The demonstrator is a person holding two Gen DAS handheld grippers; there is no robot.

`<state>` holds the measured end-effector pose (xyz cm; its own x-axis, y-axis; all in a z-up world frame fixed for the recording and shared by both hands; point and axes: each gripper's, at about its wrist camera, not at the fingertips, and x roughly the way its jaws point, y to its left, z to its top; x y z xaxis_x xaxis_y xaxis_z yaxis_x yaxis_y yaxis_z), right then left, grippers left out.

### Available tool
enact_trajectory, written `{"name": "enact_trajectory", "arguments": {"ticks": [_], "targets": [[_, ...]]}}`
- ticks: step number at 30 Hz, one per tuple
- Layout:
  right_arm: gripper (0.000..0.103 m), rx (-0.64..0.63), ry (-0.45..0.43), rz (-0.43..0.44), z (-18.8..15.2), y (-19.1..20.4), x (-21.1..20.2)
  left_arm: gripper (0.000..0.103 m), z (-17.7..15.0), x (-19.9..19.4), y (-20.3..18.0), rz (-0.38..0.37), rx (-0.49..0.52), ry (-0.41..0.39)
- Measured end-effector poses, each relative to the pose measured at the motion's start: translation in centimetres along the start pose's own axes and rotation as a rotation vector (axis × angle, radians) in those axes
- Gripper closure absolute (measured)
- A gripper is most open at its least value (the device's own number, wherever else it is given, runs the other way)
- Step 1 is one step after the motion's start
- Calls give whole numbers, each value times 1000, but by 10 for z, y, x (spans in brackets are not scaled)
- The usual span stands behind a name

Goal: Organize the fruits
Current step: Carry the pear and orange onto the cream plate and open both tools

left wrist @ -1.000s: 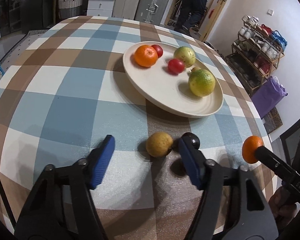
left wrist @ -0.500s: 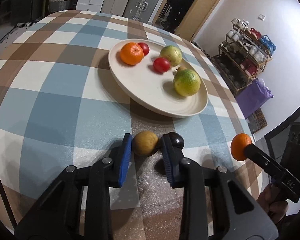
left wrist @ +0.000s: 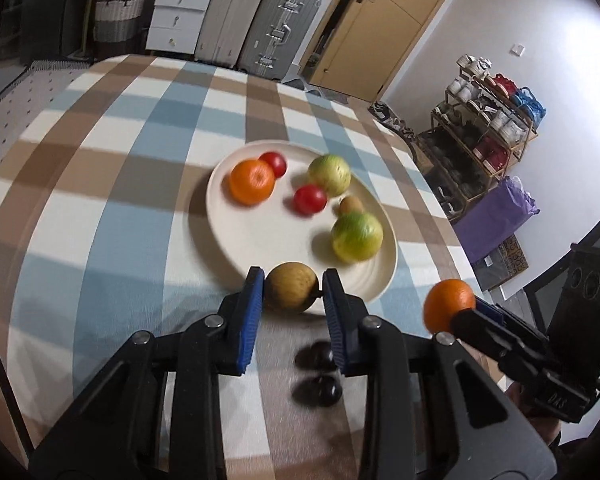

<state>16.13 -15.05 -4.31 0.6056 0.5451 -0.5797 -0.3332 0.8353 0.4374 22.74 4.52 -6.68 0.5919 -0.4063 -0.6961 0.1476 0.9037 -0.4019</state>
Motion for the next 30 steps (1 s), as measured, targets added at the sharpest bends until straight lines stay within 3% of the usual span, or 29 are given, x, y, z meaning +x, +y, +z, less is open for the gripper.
{"name": "enact_trajectory", "arguments": {"ticks": [13,21,30], "targets": [[63,-67,31,4,50,-9,55,76,49,57,2,-3,21,73],[63,-44,99,-15,66,-26,92,76,58,80,7,-19,8,95],[55,-12,80,-20,70,-35,96,71,61,90,7,-21,9,103]]}}
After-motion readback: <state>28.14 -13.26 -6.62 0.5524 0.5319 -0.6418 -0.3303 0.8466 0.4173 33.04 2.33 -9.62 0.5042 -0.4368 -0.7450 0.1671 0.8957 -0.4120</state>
